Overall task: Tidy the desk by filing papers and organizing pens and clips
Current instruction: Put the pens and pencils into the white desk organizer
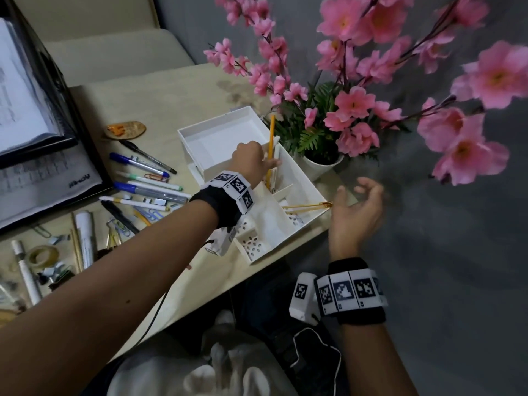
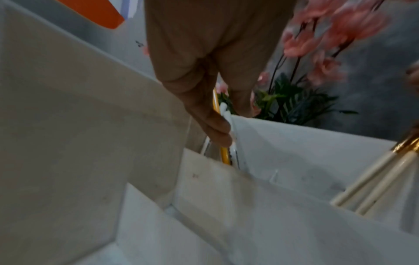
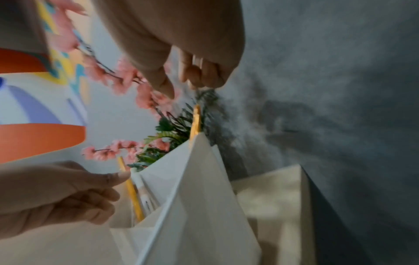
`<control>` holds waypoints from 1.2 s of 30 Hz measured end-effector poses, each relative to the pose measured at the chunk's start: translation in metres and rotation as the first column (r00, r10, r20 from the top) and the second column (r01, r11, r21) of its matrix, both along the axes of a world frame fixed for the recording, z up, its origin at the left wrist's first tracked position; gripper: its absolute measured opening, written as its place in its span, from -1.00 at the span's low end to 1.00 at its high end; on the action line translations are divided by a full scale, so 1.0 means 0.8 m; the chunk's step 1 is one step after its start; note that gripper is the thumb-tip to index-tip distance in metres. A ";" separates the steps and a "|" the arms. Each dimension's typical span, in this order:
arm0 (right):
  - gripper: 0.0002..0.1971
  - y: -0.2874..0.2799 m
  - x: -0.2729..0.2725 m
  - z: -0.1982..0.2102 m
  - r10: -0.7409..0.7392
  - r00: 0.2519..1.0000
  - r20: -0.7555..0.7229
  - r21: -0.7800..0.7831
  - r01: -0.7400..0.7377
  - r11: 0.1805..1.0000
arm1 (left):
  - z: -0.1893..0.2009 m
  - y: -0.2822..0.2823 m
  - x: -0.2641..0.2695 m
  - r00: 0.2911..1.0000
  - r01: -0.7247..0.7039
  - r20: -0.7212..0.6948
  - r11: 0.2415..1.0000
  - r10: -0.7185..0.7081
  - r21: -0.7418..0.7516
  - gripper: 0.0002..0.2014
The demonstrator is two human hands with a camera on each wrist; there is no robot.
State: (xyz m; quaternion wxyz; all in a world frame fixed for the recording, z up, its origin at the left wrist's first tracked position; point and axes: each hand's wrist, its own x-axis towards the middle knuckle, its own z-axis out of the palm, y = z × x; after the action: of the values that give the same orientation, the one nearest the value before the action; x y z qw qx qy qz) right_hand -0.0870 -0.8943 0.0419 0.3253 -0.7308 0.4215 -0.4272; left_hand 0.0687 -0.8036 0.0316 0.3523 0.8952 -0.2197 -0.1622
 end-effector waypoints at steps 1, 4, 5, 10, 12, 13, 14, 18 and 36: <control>-0.76 0.008 0.004 0.008 0.027 1.000 0.015 -0.063 -0.026 0.998 | 0.002 0.010 -0.001 1.000 0.006 0.012 1.000 -0.006 -0.024 -0.65; -0.85 0.041 0.029 0.023 0.185 0.982 0.026 -0.118 -0.181 0.976 | 0.006 0.058 -0.003 1.000 0.023 0.019 0.994 -0.021 -0.104 -0.82; -0.87 0.055 0.041 0.024 0.253 0.967 0.018 -0.119 -0.249 0.961 | 0.007 0.078 -0.004 1.000 0.008 0.026 0.993 -0.005 -0.114 -0.83; -0.90 0.146 0.108 -0.002 0.688 0.702 -0.183 0.058 -0.691 0.720 | -0.007 0.195 0.001 0.979 -0.204 -0.007 0.977 0.204 -0.061 -0.83; -0.84 0.178 0.135 -0.026 0.791 0.485 -0.373 0.158 -0.807 0.569 | -0.018 0.240 0.004 0.959 -0.282 -0.018 0.959 0.282 -0.006 -0.80; -0.80 0.191 0.147 -0.039 0.793 0.410 -0.450 0.204 -0.818 0.538 | -0.022 0.262 0.005 0.951 -0.308 -0.027 0.951 0.309 0.028 -0.79; -0.76 0.200 0.158 -0.050 0.780 0.366 -0.507 0.236 -0.811 0.535 | -0.027 0.281 0.006 0.942 -0.330 -0.043 0.942 0.332 0.060 -0.79; -0.76 0.213 0.185 -0.079 0.661 0.298 -0.689 0.243 -0.764 0.598 | -0.042 0.339 0.013 0.909 -0.393 -0.111 0.914 0.402 0.095 -0.81; -0.75 0.243 0.177 -0.070 0.846 0.351 -0.400 0.536 -0.659 0.527 | -0.058 0.300 0.046 0.627 -0.711 -0.653 0.655 0.426 -0.255 -0.62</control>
State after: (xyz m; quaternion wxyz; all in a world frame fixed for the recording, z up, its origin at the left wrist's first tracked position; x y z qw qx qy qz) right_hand 0.0543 -0.7001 -0.0140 0.4273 -0.8819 0.1691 0.1056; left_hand 0.1052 -0.5637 -0.0149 0.6472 0.7117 0.1614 -0.2202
